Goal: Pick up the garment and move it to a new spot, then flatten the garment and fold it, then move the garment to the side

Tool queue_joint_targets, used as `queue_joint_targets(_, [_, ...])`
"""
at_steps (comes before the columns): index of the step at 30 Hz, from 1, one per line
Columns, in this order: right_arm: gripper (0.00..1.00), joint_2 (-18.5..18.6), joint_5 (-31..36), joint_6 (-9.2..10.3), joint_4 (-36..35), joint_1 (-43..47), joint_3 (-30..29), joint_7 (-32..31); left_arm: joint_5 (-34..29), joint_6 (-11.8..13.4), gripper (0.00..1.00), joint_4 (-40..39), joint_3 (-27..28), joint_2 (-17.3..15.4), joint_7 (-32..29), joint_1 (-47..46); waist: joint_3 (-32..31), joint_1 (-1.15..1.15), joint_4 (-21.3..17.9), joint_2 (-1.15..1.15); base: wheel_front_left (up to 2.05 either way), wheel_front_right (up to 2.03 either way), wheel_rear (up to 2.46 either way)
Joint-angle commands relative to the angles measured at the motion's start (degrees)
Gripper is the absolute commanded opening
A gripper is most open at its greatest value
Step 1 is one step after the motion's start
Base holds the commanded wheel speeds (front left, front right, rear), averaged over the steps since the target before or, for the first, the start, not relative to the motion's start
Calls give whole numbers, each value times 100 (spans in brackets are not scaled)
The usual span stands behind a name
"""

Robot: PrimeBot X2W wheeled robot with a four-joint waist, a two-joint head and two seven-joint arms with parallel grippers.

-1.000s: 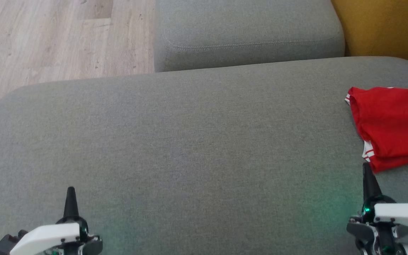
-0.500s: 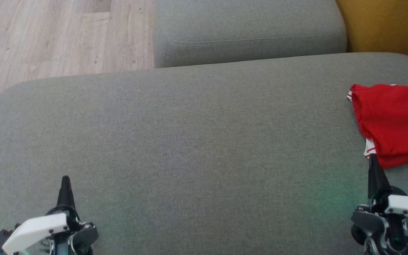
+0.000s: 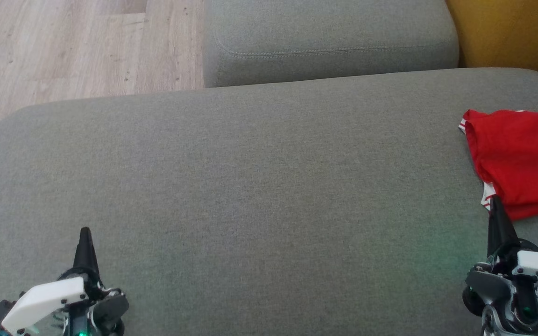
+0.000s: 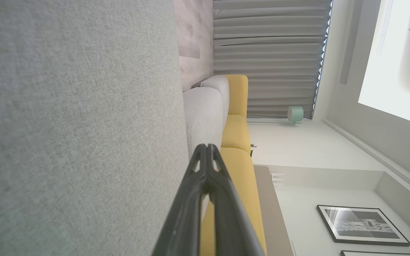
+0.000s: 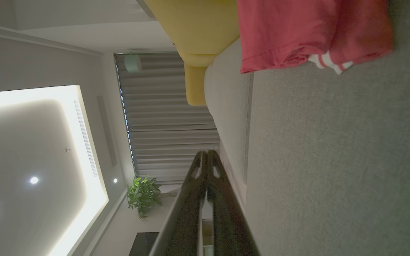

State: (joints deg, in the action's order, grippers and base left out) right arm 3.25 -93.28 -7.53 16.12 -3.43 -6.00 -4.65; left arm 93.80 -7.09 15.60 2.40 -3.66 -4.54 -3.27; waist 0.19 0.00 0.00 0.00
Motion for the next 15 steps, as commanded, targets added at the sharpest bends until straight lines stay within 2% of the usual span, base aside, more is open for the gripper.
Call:
queue_joint_targets(1, [0,77,-19,4,-219,-261,105,-57,-10,-40,0,-163,228,-54,-47,-277,-1,0,0,0,0,0,0])
queue_joint_targets(15, [0,59,3,4,-217,-264,79,-78,-35,-40,0,-162,258,-33,-71,-279,-1,0,0,0,0,0,0])
